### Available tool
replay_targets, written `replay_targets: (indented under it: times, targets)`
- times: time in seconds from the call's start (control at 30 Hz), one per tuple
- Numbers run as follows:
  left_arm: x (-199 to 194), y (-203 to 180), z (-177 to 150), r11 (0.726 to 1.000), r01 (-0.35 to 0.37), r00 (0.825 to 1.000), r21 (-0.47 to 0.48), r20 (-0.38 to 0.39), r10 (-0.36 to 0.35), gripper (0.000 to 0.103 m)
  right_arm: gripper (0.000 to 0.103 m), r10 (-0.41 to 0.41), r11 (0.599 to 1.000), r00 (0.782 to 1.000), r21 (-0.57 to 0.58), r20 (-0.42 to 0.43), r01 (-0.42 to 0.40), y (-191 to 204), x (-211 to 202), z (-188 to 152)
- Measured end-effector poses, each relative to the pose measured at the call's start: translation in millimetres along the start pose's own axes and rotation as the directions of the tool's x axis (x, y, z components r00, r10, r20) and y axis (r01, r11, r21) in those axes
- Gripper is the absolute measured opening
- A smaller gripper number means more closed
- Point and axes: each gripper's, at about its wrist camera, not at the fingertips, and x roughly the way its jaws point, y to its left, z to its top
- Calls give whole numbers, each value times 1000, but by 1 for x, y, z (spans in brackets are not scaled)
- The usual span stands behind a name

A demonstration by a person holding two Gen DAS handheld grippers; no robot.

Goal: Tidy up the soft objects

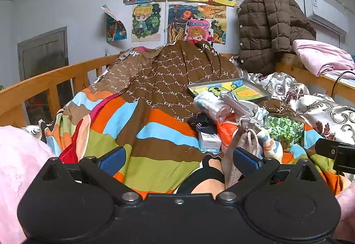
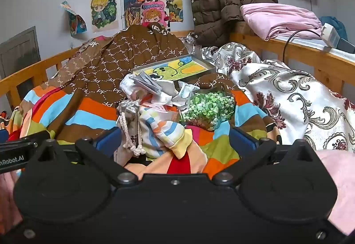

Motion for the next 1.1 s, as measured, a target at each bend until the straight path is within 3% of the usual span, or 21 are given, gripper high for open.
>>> replay_targets:
  times: [1.1]
  targets:
    - [0,0,0,1000,1,1000,1,2,-1,102,103,3,1000,1000,8,-11,-3,0,2,0]
